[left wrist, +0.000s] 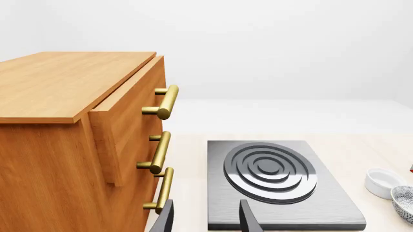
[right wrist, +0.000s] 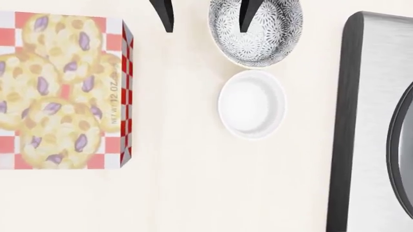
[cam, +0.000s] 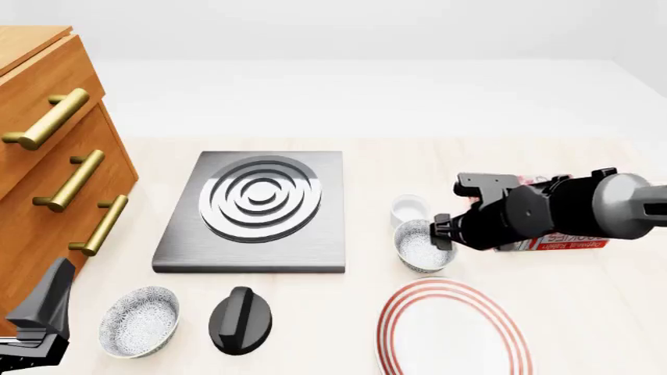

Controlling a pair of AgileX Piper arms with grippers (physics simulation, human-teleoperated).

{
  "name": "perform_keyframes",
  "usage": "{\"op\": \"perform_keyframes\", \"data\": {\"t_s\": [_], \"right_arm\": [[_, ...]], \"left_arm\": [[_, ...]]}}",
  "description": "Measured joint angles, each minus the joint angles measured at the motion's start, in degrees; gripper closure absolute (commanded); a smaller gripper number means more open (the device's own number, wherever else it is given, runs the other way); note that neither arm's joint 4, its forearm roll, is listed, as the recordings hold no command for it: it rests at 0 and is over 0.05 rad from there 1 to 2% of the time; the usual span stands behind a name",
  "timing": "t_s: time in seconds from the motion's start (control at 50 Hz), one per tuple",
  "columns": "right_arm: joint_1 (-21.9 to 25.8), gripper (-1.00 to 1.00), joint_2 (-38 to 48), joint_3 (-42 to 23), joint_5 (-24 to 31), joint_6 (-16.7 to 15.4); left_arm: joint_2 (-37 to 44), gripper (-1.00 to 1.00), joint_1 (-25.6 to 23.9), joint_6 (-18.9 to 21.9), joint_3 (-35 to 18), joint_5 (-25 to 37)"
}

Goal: Pick the akita bowl between the plate and the ramekin and place it on the plate.

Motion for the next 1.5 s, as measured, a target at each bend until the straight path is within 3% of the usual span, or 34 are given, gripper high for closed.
{"op": "perform_keyframes", "data": {"t_s": [0.32, 0.34, 0.8, 1.5], "right_arm": [[0.2, -1.0, 0.6, 0.1, -0.6, -0.3], [0.2, 1.0, 0.6, 0.2, -0.6, -0.3], [0.0, 1.0, 0.0, 0.6, -1.1, -2.2], [1.0, 1.0, -10.6, 1.0, 4.8, -4.5]], "left_arm": [[0.0, -1.0, 0.0, 0.0, 0.0, 0.0], [0.0, -1.0, 0.0, 0.0, 0.0, 0.0], [0.7, -1.0, 0.6, -0.4, -0.7, -0.3], [1.4, -1.0, 1.2, -0.9, -1.4, -0.7]]}}
